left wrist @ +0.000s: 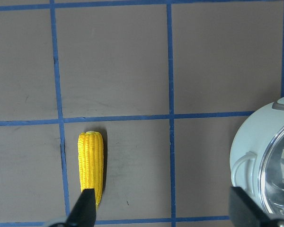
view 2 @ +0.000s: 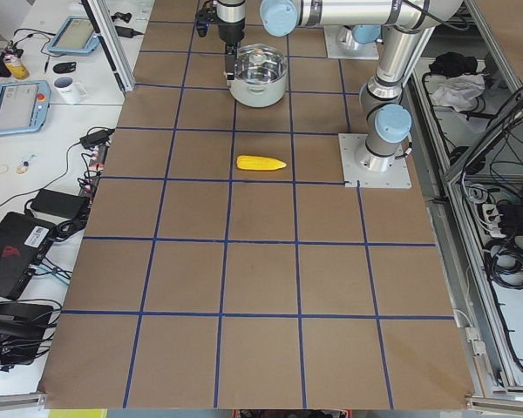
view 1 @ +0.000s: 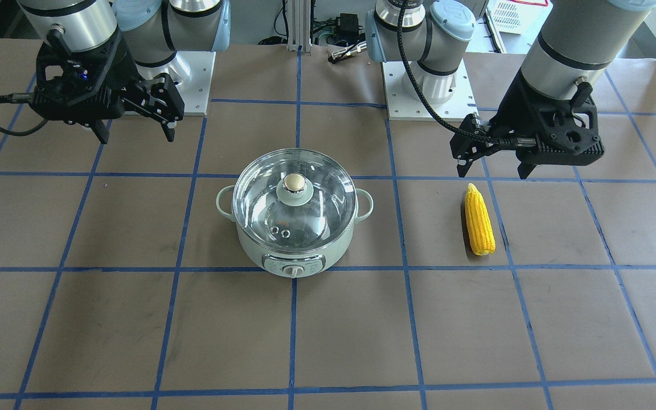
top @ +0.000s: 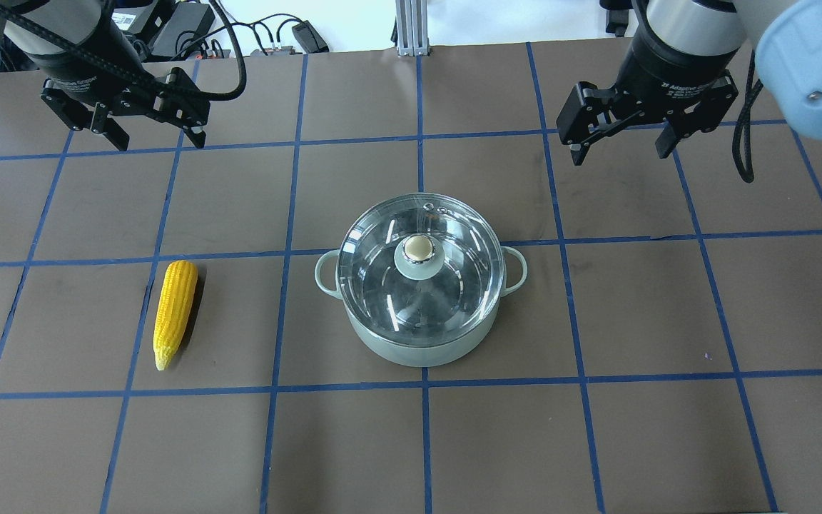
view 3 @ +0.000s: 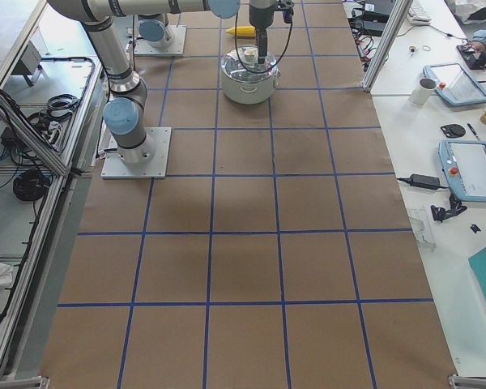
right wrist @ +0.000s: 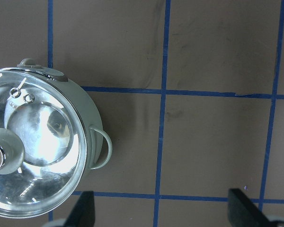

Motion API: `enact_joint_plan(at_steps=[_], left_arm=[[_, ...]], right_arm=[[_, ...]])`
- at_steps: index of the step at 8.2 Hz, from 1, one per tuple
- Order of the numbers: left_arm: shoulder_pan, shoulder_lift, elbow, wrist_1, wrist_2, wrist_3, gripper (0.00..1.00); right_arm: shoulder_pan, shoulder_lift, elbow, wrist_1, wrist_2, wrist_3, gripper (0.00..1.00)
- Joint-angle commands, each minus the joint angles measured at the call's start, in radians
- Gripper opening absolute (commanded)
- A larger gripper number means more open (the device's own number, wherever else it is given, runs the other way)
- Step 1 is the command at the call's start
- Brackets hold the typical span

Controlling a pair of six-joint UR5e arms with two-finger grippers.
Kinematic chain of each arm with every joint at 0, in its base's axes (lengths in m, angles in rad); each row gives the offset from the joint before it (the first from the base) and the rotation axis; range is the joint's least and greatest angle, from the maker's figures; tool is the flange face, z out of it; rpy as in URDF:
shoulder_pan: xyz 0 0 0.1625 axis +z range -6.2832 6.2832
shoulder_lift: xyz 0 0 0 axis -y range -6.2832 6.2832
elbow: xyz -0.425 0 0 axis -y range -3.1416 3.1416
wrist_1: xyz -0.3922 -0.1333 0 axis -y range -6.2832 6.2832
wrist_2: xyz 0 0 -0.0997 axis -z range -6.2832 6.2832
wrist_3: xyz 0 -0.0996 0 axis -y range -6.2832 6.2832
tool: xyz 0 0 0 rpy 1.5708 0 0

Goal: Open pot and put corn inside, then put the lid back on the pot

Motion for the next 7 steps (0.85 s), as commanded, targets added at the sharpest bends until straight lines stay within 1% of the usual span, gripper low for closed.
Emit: enact_joint_plan(at_steps=[1,5,7], left_arm=[[0.0,-0.001,-0.002,0.001,0.001,0.004,1.0],[0.017,-0.007,-0.008,0.029,-0.008,0.061,1.0],[0.052,-0.039,-0.026,0.06,0.001,0.166,1.0]], right_arm=[[0.0,0.001,0.0,0.001,-0.001,-0.001,1.0],[0.0,0.002,0.0,0.003,-0.001,-0.001,1.0],[-0.002,0.002,0.0,0.003,0.0,-0.002,1.0]])
